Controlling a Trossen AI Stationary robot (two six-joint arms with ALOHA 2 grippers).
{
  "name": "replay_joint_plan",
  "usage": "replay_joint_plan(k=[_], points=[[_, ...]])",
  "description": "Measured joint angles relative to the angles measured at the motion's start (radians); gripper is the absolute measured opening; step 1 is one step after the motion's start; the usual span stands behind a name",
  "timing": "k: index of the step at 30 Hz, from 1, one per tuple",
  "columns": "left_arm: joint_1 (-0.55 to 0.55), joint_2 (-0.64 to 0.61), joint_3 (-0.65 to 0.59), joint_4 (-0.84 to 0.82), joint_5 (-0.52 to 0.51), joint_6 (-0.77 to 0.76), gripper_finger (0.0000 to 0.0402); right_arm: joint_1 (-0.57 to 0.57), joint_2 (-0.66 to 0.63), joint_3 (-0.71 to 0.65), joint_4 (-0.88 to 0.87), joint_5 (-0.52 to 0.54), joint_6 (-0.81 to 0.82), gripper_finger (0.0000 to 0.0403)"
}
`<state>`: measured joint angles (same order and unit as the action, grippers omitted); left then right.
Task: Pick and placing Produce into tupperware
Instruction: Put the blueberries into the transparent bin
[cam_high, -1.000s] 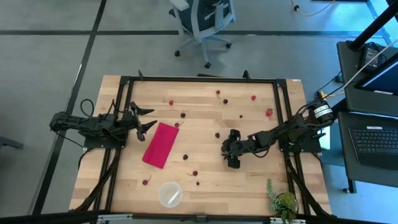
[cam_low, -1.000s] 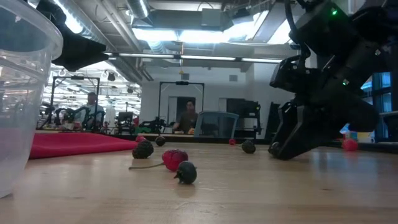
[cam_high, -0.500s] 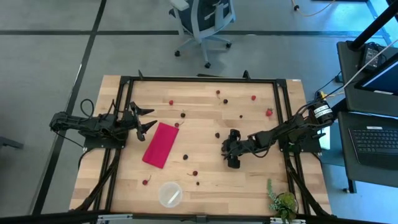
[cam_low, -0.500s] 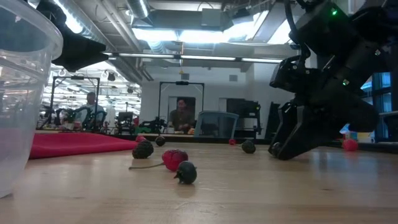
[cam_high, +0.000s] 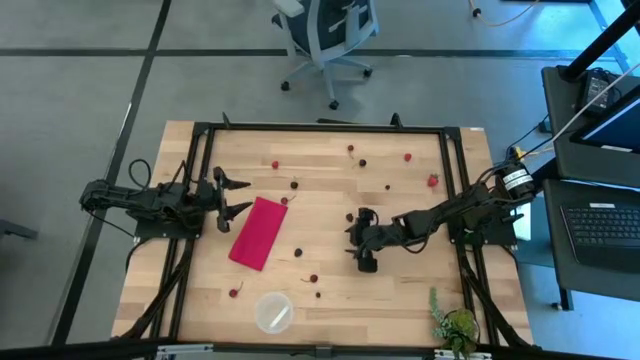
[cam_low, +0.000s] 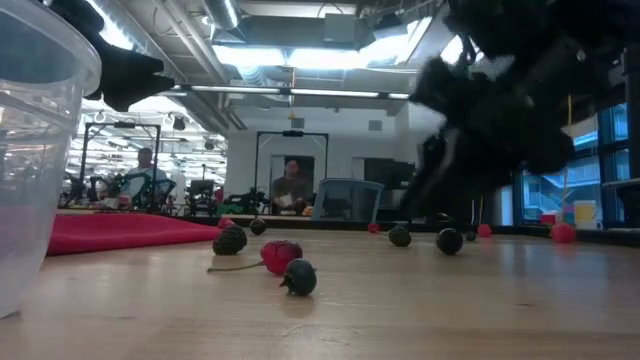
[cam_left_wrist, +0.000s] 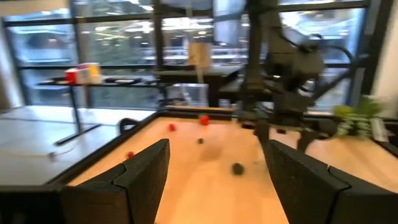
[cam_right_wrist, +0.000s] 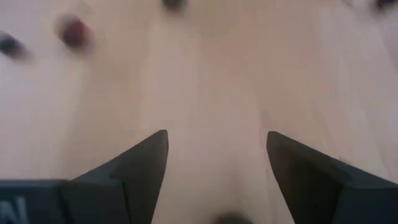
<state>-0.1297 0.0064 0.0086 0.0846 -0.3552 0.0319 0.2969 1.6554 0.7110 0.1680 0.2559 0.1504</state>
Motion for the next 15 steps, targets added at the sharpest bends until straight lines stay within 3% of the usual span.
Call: replay_joint_plan(k=[7,15], points=[[0.0,0.0,0.0,0.0,0.023,0.003,0.026,0.066,0.005,0.087,0.139,-0.137,-0.048,0.0274],[0.0,0.0,0.0,-0.004,0.024,0.02,0.026,0.143,0.154,0.096,0.364,-0.146,-0.086,0.0274]])
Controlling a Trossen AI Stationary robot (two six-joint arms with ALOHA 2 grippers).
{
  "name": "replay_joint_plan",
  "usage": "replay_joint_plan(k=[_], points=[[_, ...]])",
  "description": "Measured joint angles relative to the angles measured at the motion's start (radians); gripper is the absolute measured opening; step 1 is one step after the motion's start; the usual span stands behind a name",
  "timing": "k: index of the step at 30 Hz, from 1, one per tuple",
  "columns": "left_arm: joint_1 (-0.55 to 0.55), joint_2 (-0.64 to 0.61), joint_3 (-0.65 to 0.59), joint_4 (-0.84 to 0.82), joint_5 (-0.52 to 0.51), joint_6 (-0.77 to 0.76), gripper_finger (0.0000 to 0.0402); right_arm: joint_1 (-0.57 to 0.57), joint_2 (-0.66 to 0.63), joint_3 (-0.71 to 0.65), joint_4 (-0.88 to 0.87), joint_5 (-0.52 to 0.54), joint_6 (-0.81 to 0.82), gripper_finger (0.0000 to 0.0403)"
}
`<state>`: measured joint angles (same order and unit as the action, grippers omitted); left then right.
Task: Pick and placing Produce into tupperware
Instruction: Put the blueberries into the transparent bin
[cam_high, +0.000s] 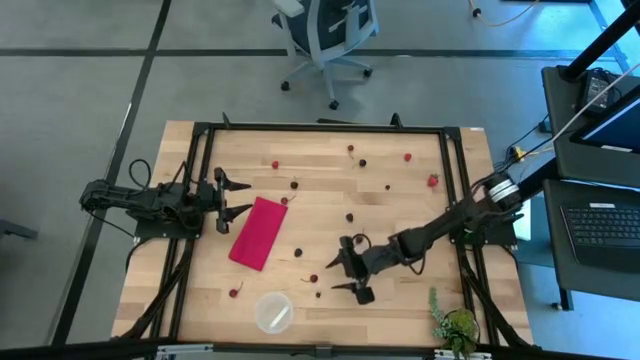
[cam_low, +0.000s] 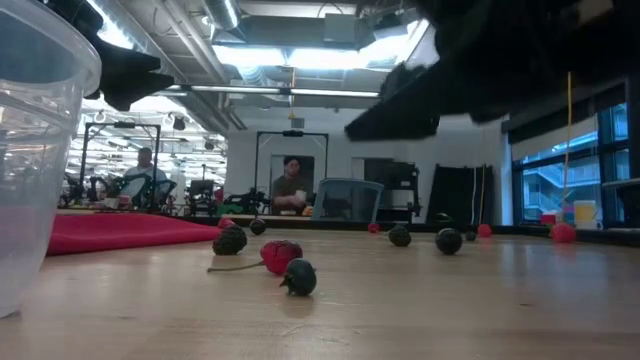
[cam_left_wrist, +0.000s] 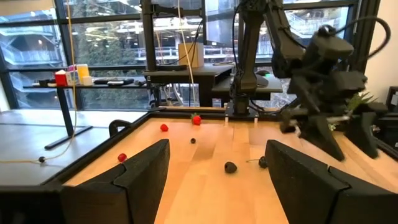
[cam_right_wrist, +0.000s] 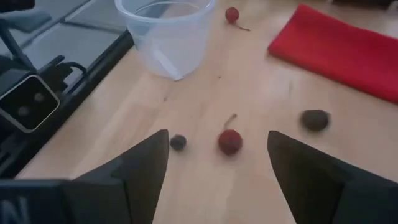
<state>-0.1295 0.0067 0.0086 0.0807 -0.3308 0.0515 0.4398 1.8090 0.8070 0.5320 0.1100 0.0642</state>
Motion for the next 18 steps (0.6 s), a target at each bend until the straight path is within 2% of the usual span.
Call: replay_joint_plan(k=[4,11,18], points=[[0.0,0.0,0.0,0.0,0.0,0.017,0.026,0.028,0.111,0.027,0.145,-0.001,-0.027,0.0274],[0.0,0.0,0.0,-0.002,0.0,0.01,0.026,0.057,0.255,0.168,0.128,-0.047,-0.048,0.0274],[0.0,0.0,0.0,-0.005,0.0,0.001,0.026,0.057,0.313,0.19,0.124,-0.081,-0.047,0.0274]])
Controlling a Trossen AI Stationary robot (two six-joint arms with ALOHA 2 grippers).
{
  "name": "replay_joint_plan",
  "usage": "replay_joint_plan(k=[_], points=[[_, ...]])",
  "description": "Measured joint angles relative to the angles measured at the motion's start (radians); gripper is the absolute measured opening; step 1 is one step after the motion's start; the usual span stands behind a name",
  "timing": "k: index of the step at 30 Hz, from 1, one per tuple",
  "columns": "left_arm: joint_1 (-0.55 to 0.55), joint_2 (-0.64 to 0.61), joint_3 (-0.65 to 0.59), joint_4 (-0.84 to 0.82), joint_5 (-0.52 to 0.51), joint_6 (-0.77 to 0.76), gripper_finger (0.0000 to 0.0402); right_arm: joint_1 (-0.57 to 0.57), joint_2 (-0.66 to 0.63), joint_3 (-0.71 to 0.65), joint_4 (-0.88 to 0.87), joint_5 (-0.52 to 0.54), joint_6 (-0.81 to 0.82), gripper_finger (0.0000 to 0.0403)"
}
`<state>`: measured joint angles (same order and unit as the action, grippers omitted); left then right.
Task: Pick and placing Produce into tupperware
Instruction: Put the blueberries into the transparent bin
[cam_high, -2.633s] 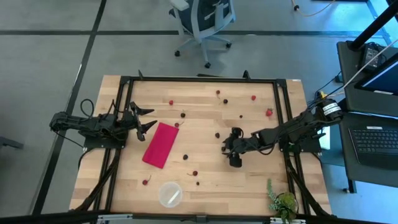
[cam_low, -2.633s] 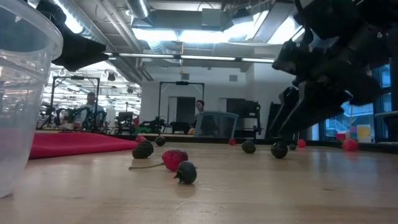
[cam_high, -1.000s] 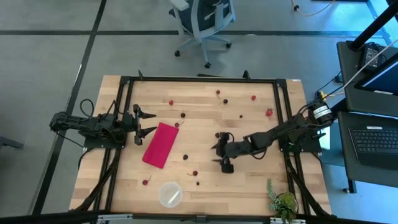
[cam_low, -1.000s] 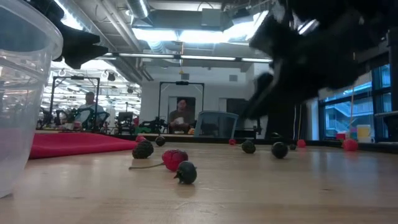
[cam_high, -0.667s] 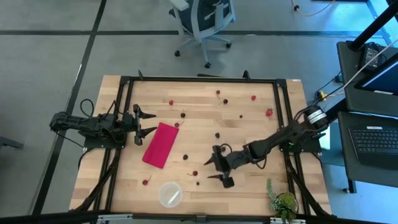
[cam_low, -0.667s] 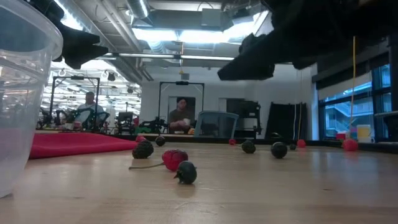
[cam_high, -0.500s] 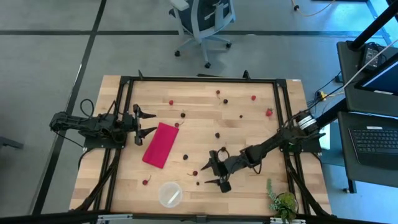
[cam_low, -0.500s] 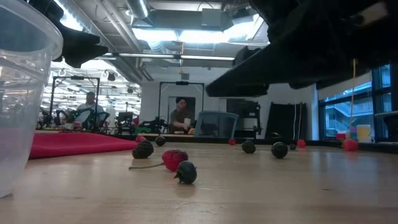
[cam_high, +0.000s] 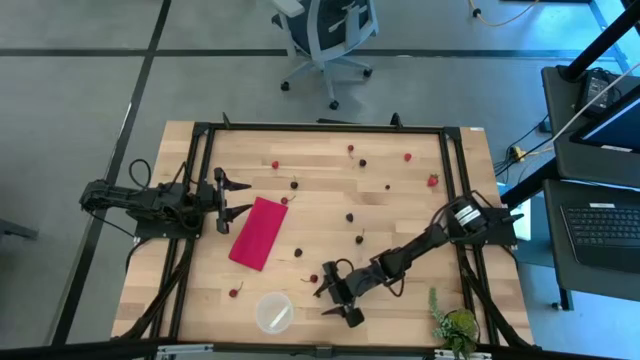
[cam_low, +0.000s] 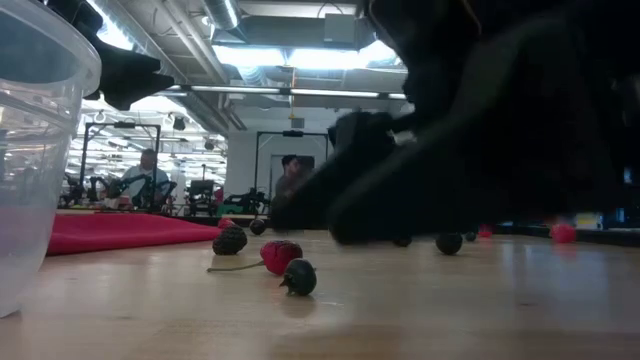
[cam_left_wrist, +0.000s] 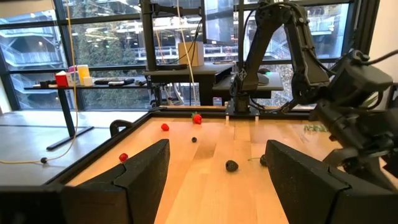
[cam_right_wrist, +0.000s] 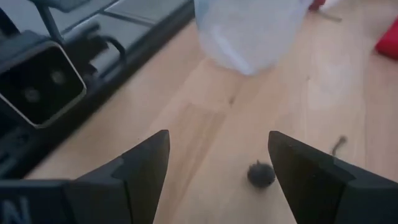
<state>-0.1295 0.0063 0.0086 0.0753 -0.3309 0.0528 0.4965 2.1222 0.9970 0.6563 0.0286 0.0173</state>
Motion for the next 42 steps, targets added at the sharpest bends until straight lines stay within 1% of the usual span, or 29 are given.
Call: replay_joint_plan(k=[6,9,16,19,26,29,35,42], points=[[0.0,0.0,0.0,-0.016,0.0,0.0,0.026,-0.011,0.029,0.001,0.009,0.008,-0.003,0.0274],[0.0,0.0,0.0,-0.018,0.0,0.0,0.026,-0.021,0.045,0.0,0.006,0.031,-0.004,0.0274],[0.0,0.0,0.0,-0.018,0.0,0.0,0.026,-0.029,0.045,0.001,-0.006,0.039,0.004,0.0273],[0.0,0.0,0.0,-0.018,0.0,0.0,0.026,-0.029,0.045,0.001,-0.009,0.038,0.005,0.0259],[0.0,0.0,0.0,-0.018,0.0,0.0,0.026,-0.029,0.044,0.001,-0.006,0.034,0.001,0.0204],[0.0,0.0,0.0,-0.018,0.0,0.0,0.026,-0.029,0.044,0.001,-0.006,0.035,0.0,0.0187],[0.0,0.0,0.0,-0.018,0.0,0.0,0.026,-0.036,0.044,0.001,-0.005,0.036,0.0,0.0169],[0.0,0.0,0.0,-0.018,0.0,0.001,0.026,-0.051,0.044,0.0,-0.004,0.039,0.003,0.0159]])
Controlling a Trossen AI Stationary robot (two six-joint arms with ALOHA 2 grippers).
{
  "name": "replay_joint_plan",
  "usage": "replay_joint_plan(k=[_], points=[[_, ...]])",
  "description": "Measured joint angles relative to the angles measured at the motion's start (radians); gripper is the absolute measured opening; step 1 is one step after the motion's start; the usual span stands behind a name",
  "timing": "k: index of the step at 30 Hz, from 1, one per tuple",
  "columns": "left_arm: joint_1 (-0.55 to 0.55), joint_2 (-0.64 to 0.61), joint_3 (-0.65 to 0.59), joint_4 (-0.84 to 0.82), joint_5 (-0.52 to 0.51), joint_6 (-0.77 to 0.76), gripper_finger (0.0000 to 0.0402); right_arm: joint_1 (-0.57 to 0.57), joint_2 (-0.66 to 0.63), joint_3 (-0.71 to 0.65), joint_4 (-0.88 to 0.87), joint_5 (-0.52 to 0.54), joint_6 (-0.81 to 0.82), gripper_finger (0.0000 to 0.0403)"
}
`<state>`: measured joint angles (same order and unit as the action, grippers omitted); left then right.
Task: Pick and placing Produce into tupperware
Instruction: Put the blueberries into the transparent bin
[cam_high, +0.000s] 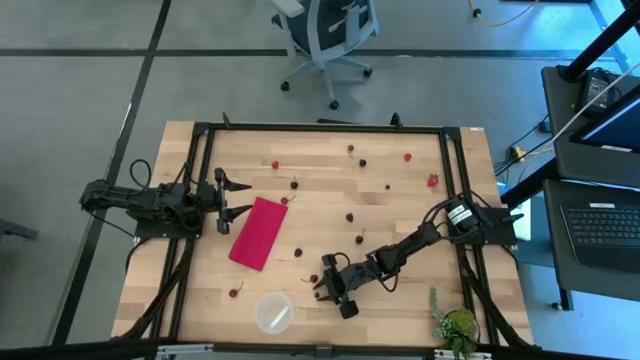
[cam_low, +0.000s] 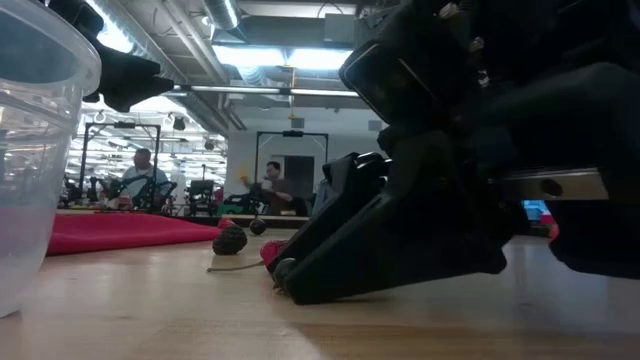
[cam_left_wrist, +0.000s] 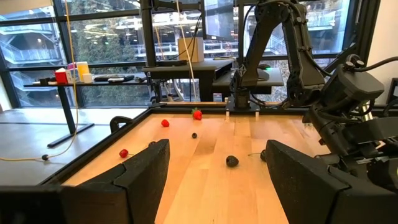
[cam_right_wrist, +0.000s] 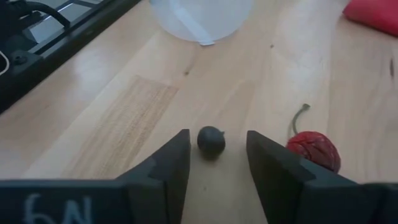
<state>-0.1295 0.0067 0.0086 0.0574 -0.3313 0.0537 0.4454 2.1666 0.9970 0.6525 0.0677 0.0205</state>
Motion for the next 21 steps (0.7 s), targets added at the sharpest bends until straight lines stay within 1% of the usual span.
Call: replay_joint_plan(k=[7,18,21], points=[[0.0,0.0,0.0,0.0,0.0,0.001,0.026,0.0,0.0,0.0,0.0,0.003,0.001,0.0136],[0.0,0.0,0.0,0.0,0.0,0.001,0.026,-0.001,0.0,0.0,0.0,0.005,0.001,0.0066],[0.0,0.0,0.0,0.0,0.0,0.0,0.026,-0.001,0.0,0.0,0.001,0.005,0.001,0.0052]])
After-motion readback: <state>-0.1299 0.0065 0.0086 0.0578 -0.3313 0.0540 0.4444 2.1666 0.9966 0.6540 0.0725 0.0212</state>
